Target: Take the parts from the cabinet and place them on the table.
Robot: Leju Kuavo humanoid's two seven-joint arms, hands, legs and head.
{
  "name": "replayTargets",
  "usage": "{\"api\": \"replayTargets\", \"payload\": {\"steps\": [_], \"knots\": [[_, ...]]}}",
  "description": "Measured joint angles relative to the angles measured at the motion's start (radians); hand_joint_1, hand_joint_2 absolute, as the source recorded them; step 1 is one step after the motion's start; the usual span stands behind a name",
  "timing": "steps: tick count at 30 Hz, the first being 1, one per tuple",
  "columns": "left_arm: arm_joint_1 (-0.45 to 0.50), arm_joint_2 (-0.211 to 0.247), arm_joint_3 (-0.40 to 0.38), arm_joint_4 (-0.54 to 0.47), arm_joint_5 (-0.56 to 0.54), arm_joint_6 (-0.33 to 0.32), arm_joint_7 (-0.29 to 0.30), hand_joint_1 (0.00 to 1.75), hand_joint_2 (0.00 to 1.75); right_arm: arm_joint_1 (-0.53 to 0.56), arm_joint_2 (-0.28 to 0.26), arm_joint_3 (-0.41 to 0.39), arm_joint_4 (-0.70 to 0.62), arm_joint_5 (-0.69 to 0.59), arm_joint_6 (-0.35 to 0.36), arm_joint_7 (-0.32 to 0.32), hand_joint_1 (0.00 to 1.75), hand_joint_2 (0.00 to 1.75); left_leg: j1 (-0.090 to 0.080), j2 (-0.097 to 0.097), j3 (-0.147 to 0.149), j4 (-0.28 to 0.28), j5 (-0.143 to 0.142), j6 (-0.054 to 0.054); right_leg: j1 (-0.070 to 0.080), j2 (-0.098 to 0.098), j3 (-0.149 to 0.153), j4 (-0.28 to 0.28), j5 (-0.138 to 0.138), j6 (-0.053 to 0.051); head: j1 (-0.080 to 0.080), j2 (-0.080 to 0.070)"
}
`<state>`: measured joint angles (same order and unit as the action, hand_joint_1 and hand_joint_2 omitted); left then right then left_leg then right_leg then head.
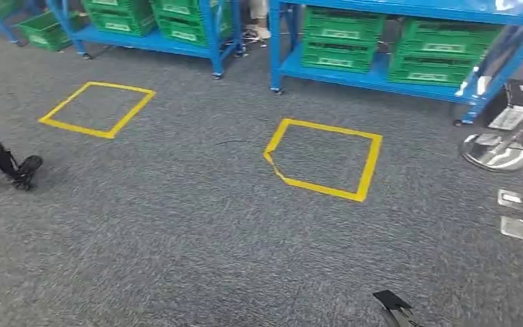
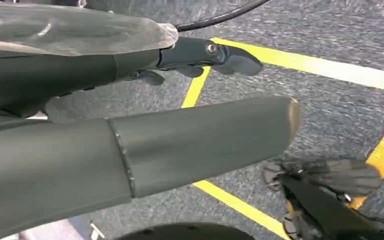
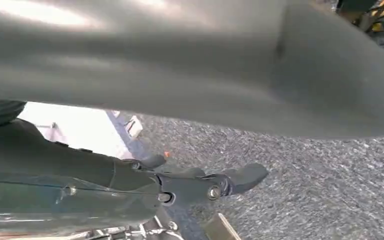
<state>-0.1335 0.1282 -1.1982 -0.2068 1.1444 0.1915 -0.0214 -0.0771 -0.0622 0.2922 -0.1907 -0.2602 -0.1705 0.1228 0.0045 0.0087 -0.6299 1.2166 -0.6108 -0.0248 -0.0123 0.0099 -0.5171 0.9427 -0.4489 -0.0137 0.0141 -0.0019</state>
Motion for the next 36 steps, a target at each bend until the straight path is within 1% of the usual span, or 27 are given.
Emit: {"api": "replayTargets", "payload": {"steps": [1,2,3,4,5,6,7,9,11,12,13,15,16,17,18,20,21,22,23,26,27,29,31,32,33,35,36], "knots": [[0.002,0.000,0.000,0.000,0.000,0.000,0.000,0.00,0.00,0.001,0.000,0.000,0.000,-0.003,0.000,0.000,0.00,0.00,0.000,0.000,-0.028,0.055,-0.010,-0.001,0.001,0.006,-0.001,0.000,0.001,-0.001,-0.001,0.000],[0.004,0.000,0.000,0.000,0.000,0.000,0.000,0.00,0.00,0.001,0.000,0.000,0.000,-0.008,0.000,0.000,0.00,0.00,0.000,-0.001,-0.033,0.056,0.003,0.001,0.002,0.014,-0.001,0.000,0.001,-0.001,-0.001,0.000],[0.005,0.000,0.000,0.000,0.000,0.000,0.000,0.00,0.00,0.001,0.000,0.000,0.000,-0.011,0.000,0.000,0.00,0.00,0.000,-0.002,-0.011,0.005,0.041,0.006,0.002,0.022,0.000,0.000,0.001,-0.001,-0.003,0.000],[0.004,0.000,0.000,0.000,0.000,0.000,0.000,0.00,0.00,0.001,0.000,0.001,0.000,-0.011,0.000,0.000,0.00,0.00,-0.001,-0.005,0.031,-0.086,0.091,0.012,0.003,0.030,0.002,0.000,0.001,-0.001,-0.003,0.000],[0.003,0.001,0.000,0.000,0.000,0.000,0.000,0.00,0.00,0.000,0.000,0.002,0.000,-0.011,0.000,0.000,0.00,0.00,-0.001,-0.016,0.083,-0.193,0.141,0.019,0.003,0.037,0.005,0.000,0.001,0.000,-0.003,0.000],[0.003,0.003,0.000,0.000,0.000,0.000,0.000,0.00,0.00,0.000,0.000,0.002,0.000,-0.011,0.000,0.000,0.00,0.00,-0.001,-0.037,0.120,-0.271,0.168,0.026,0.002,0.042,0.005,0.000,0.001,0.001,-0.005,0.000],[0.000,0.004,0.000,0.000,-0.002,0.000,0.000,0.00,0.00,0.000,0.000,0.003,0.000,-0.011,0.000,0.000,0.00,0.00,-0.005,-0.041,0.127,-0.294,0.160,0.027,0.009,0.048,0.002,0.004,-0.002,0.007,-0.005,0.000],[-0.002,0.005,0.000,0.000,-0.002,0.000,-0.001,0.00,0.00,0.001,0.000,0.003,0.000,-0.009,0.000,0.000,0.00,0.00,-0.009,-0.032,0.123,-0.292,0.160,0.033,0.004,0.055,-0.002,0.001,0.001,0.017,-0.002,0.000],[-0.002,0.004,0.000,0.000,0.001,0.000,0.000,0.00,0.00,0.002,0.000,0.004,0.000,-0.009,0.000,0.001,0.00,0.00,-0.003,-0.018,0.127,-0.306,0.169,0.047,0.007,0.060,-0.004,-0.001,0.001,0.032,-0.003,0.000],[-0.002,0.003,0.000,0.000,0.001,0.000,0.000,0.00,0.00,0.002,0.000,0.005,0.000,-0.009,0.002,0.001,0.00,0.00,-0.002,-0.011,0.130,-0.312,0.173,0.051,0.003,0.035,-0.011,0.023,-0.017,0.033,-0.002,0.000],[-0.002,0.003,0.000,0.000,0.001,0.000,0.000,0.00,0.00,0.001,0.000,0.006,0.000,-0.009,0.003,0.002,0.00,0.00,-0.002,-0.008,0.129,-0.314,0.173,0.057,0.002,0.013,-0.035,0.076,-0.056,0.036,0.008,0.000],[0.001,0.004,0.000,0.000,0.001,0.000,0.000,0.00,0.00,0.001,0.000,0.008,0.000,-0.009,0.003,0.002,0.00,0.00,-0.002,0.005,0.128,-0.314,0.173,0.059,0.002,0.002,-0.118,0.263,-0.149,0.043,0.018,0.000],[0.001,0.005,0.000,0.000,0.001,0.000,0.000,0.00,0.00,0.001,0.000,0.008,0.000,-0.009,0.003,0.002,0.00,0.00,-0.002,0.011,0.128,-0.313,0.173,0.059,0.002,0.001,-0.149,0.332,-0.170,0.046,0.021,0.000],[0.001,0.005,0.000,0.000,0.001,0.000,0.000,0.00,0.00,0.003,0.000,0.009,0.000,-0.009,0.003,0.002,0.00,0.00,-0.002,0.016,0.128,-0.313,0.172,0.058,0.001,-0.001,-0.155,0.346,-0.164,0.048,0.024,0.000],[0.001,0.004,0.000,0.000,0.001,0.000,0.000,0.00,0.00,0.003,0.000,0.009,0.000,-0.009,0.003,0.002,0.00,0.00,-0.002,0.019,0.129,-0.312,0.171,0.057,-0.001,-0.003,-0.138,0.310,-0.135,0.050,0.027,0.000],[0.001,0.002,0.000,0.000,0.002,-0.002,0.000,0.00,0.00,0.002,-0.001,0.010,0.000,-0.009,0.003,0.002,0.00,0.00,-0.001,0.028,0.133,-0.308,0.167,0.051,-0.002,-0.016,-0.045,0.131,-0.043,0.048,0.033,0.000],[0.001,0.002,0.000,0.000,0.002,-0.003,0.000,0.00,0.00,0.001,-0.001,0.010,0.000,-0.009,0.003,0.002,0.00,0.00,-0.001,0.033,0.136,-0.304,0.163,0.045,-0.003,-0.042,0.008,0.030,-0.008,0.046,0.038,0.000],[0.001,0.003,0.000,0.000,0.002,-0.003,0.000,0.00,0.00,0.000,-0.001,0.010,0.000,-0.009,0.002,0.002,0.00,0.00,-0.011,0.035,0.134,-0.297,0.157,0.039,0.004,-0.053,0.014,0.008,-0.020,0.044,0.041,0.000],[0.000,0.003,0.000,0.000,0.002,-0.003,0.000,0.00,0.00,0.000,-0.001,0.011,0.000,-0.009,0.001,0.001,0.00,0.00,-0.010,0.036,0.132,-0.294,0.158,0.036,0.002,-0.037,0.012,0.008,-0.015,0.037,0.039,0.000],[-0.001,0.003,0.000,0.000,0.002,-0.003,0.000,0.00,0.00,0.002,-0.001,0.012,0.001,-0.009,-0.003,0.000,0.00,0.00,-0.009,0.050,0.135,-0.293,0.156,0.024,0.003,-0.021,0.009,0.006,-0.013,0.020,0.024,0.000],[-0.002,0.003,0.000,0.000,0.002,-0.003,0.000,0.00,0.00,0.001,-0.001,0.012,0.000,-0.009,-0.004,0.000,0.00,0.00,-0.004,0.036,0.132,-0.277,0.141,0.016,-0.001,-0.016,0.011,0.002,-0.009,0.014,0.023,0.000],[-0.001,0.002,0.000,0.000,0.002,-0.003,0.000,0.00,0.00,-0.001,-0.001,0.012,0.000,-0.009,-0.005,0.000,0.00,0.00,-0.003,0.005,0.068,-0.143,0.059,0.006,-0.002,-0.009,0.005,0.003,-0.005,0.003,0.006,0.000],[0.001,0.003,0.000,0.000,0.002,-0.003,0.000,0.00,0.00,0.000,-0.001,0.012,0.000,-0.010,-0.005,0.000,0.00,0.00,-0.001,-0.001,-0.017,0.033,-0.009,0.002,0.000,0.004,0.000,0.003,-0.003,0.001,0.001,0.000],[0.004,0.003,0.000,0.000,0.002,-0.003,0.000,0.00,0.00,0.000,-0.001,0.012,0.001,-0.010,-0.005,0.001,0.00,0.00,-0.001,-0.001,-0.037,0.068,-0.009,0.002,0.000,0.011,0.000,0.003,-0.003,0.000,0.000,0.000],[0.006,0.002,0.000,0.000,0.002,-0.004,0.000,0.00,0.00,0.000,-0.001,0.012,0.001,-0.010,-0.005,0.001,0.00,0.00,-0.001,-0.001,-0.030,0.047,0.015,0.004,0.001,0.020,0.001,0.003,-0.003,0.000,-0.001,0.000],[0.004,0.003,0.000,0.000,0.001,-0.005,0.000,0.00,0.00,0.000,-0.001,0.013,0.000,-0.010,-0.005,0.002,0.00,0.00,-0.001,-0.009,0.049,-0.124,0.112,0.015,0.001,0.036,0.005,0.003,-0.003,0.001,-0.003,0.000],[0.003,0.003,0.000,0.000,0.001,-0.005,0.000,0.00,0.00,0.000,-0.001,0.013,0.000,-0.010,-0.005,0.002,0.00,0.00,-0.001,-0.028,0.095,-0.224,0.157,0.022,0.001,0.042,0.007,0.003,-0.003,0.001,-0.005,0.000]]}}
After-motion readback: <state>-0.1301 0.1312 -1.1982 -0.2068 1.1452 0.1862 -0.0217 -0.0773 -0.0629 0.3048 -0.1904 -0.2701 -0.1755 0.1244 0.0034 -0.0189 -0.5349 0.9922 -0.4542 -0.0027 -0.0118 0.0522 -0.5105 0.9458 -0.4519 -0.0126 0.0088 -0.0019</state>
